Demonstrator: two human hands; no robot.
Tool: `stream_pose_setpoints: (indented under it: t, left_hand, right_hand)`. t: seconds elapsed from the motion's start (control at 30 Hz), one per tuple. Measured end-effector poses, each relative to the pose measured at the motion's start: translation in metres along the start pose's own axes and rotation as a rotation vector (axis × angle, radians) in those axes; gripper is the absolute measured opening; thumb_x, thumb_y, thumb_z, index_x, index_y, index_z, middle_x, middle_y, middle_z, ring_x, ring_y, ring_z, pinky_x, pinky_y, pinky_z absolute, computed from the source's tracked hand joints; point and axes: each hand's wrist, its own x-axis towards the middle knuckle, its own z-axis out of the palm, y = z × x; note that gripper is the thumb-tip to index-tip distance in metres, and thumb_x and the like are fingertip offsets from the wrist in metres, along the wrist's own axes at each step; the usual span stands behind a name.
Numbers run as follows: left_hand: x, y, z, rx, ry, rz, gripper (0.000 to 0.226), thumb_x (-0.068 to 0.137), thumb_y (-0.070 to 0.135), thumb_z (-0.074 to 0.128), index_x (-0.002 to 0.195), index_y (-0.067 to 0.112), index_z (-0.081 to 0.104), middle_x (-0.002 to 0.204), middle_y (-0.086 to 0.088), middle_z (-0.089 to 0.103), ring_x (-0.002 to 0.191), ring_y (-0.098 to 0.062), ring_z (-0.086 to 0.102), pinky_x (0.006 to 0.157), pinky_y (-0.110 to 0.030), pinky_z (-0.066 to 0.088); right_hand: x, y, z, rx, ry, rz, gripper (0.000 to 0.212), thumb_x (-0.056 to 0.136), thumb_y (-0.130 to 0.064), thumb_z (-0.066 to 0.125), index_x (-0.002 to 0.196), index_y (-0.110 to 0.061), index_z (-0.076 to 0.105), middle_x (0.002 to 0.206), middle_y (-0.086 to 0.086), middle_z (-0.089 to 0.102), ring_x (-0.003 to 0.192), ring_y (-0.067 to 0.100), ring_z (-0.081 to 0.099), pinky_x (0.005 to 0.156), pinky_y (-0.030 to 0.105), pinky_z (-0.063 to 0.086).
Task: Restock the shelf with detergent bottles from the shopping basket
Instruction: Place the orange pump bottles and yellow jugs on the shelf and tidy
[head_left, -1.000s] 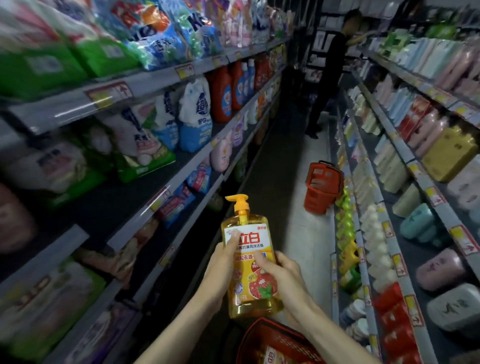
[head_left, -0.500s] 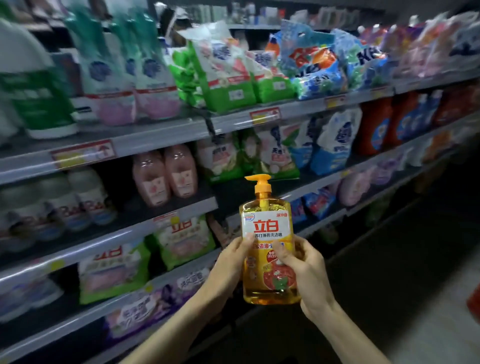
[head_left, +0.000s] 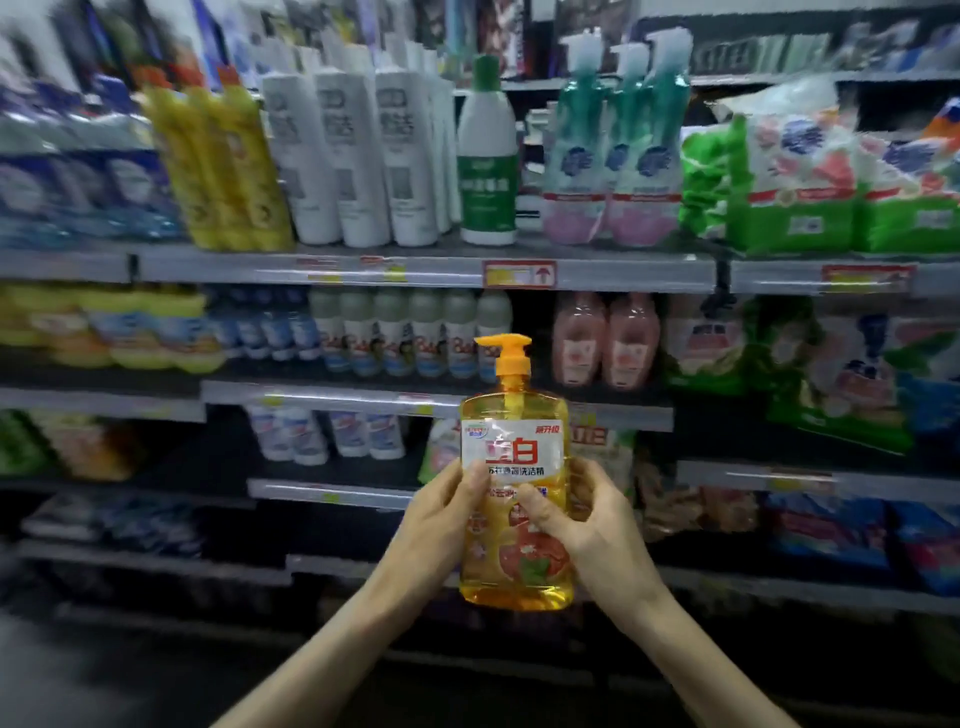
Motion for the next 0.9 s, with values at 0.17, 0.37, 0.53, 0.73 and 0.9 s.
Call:
stream_pose_setpoints:
  t: [0.17,0.37,0.53,0.73,0.9]
  left_hand:
    - [-0.036,0.008,-0.089,0.022,0.136,0.083,0.035,0.109,0.035,0.045,0.134,0.019,0.064,0.120,0.003,0.079,0.110,-0.015,0.076,0.084,-0.026,0.062]
    - [-0.083,0.019,-0.203,0.035,0.258,0.138,0.035,0.109,0.036,0.045,0.138,0.023,0.063,0.126,0.004,0.076,0.118,-0.015,0.073,0.095,-0.033,0.062]
    - [-0.118,0.032,-0.300,0.042,0.324,0.187,0.034,0.111,0.032,0.044,0.137,0.021,0.063,0.126,0.003,0.077,0.117,-0.015,0.073,0.091,-0.028,0.061]
    - [-0.131,0.041,-0.386,0.058,0.431,0.204,0.030,0.109,0.034,0.047,0.134,0.028,0.063,0.123,0.010,0.077,0.114,-0.009,0.073,0.088,-0.024,0.060]
    - [-0.120,0.037,-0.440,0.026,0.526,0.203,0.034,0.108,0.037,0.048,0.137,0.027,0.062,0.123,0.011,0.077,0.113,-0.007,0.073,0.086,-0.022,0.060]
  right_hand:
    - [0.015,-0.014,0.089,-0.060,-0.173,-0.031,0.055,0.084,-0.042,0.084,0.132,-0.033,0.059,0.121,-0.010,0.076,0.110,0.008,0.074,0.087,0.033,0.064]
    - [0.027,-0.031,0.212,-0.087,-0.314,-0.073,0.071,0.076,-0.053,0.085,0.137,-0.029,0.058,0.124,-0.010,0.075,0.115,0.011,0.073,0.097,0.044,0.062]
    - [0.028,-0.045,0.321,-0.022,-0.385,-0.101,0.069,0.075,-0.044,0.086,0.136,-0.025,0.059,0.121,-0.009,0.077,0.112,0.011,0.074,0.096,0.043,0.063]
    - [0.046,-0.063,0.414,-0.003,-0.473,-0.141,0.063,0.076,-0.040,0.085,0.132,-0.023,0.061,0.119,-0.007,0.078,0.109,0.010,0.075,0.094,0.042,0.063]
    - [0.074,-0.065,0.474,-0.018,-0.516,-0.176,0.068,0.076,-0.043,0.085,0.136,-0.023,0.059,0.120,-0.009,0.077,0.110,0.005,0.074,0.095,0.039,0.063]
